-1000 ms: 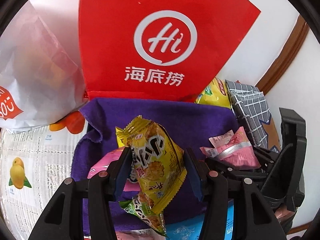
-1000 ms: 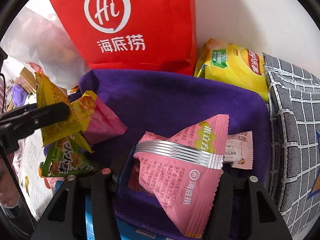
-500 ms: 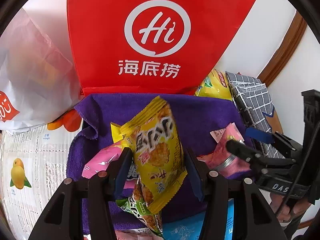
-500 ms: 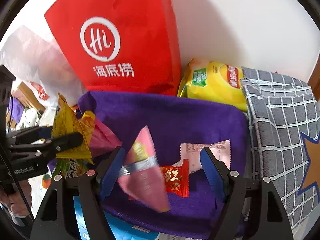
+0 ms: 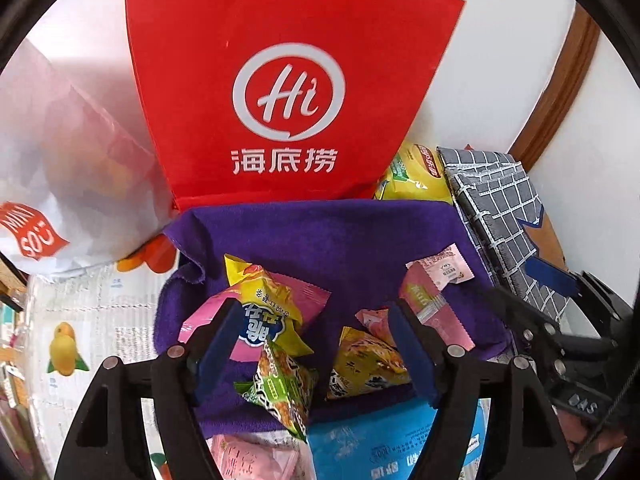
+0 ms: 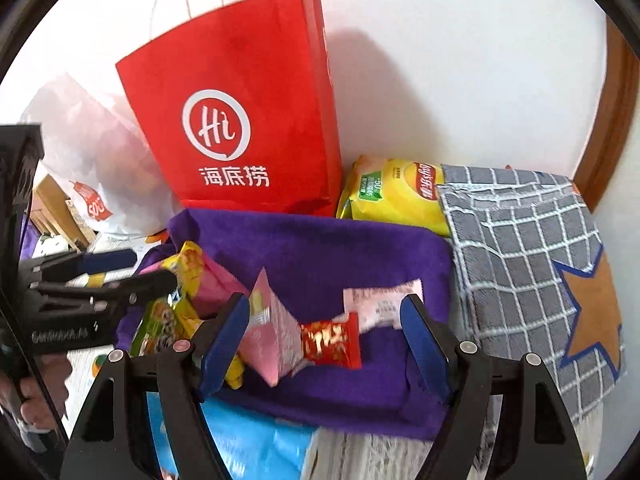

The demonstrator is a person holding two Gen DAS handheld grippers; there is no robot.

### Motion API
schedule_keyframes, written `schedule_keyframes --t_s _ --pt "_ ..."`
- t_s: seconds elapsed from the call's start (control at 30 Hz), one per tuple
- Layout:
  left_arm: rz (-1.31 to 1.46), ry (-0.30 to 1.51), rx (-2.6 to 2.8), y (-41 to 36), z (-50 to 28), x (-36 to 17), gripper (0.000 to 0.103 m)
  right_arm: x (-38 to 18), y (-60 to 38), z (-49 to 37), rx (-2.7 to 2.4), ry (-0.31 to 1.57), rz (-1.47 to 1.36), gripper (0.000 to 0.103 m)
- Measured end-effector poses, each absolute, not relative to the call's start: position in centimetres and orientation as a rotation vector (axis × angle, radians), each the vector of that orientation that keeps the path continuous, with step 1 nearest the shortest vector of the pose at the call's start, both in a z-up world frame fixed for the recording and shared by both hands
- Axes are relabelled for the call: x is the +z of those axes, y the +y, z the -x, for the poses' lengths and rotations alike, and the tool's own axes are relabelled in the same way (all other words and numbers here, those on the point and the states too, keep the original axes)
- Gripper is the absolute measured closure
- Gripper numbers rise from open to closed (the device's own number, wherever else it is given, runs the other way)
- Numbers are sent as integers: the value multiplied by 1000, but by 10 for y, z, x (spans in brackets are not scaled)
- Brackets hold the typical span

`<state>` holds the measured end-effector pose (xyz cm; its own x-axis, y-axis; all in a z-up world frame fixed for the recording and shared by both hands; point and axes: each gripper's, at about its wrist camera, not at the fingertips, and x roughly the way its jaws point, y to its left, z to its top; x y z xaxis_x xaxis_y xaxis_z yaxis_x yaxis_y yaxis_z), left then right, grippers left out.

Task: Organize snacks
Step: 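Withdraw both open tools from the towel back toward the remaining snacks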

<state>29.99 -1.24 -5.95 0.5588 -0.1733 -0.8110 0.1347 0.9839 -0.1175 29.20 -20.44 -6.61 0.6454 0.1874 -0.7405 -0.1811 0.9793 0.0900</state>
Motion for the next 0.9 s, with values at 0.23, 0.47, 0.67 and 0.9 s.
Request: schedule_keyframes --t_s 0.23,0.47,0.67,0.9 --pt "39 919 -198 -21 -279 -37 25 -50 -222 -247 116 816 -22 25" --pt "32 837 -224 -15 -228 -18 25 -39 -231 -204 79 797 -52 25" --pt "2 818 -157 -2 -189 -19 25 -44 -226 -173 108 796 -60 25" --pt "85 835 -104 35 -156 -32 25 -60 -205 -142 179 802 -59 26"
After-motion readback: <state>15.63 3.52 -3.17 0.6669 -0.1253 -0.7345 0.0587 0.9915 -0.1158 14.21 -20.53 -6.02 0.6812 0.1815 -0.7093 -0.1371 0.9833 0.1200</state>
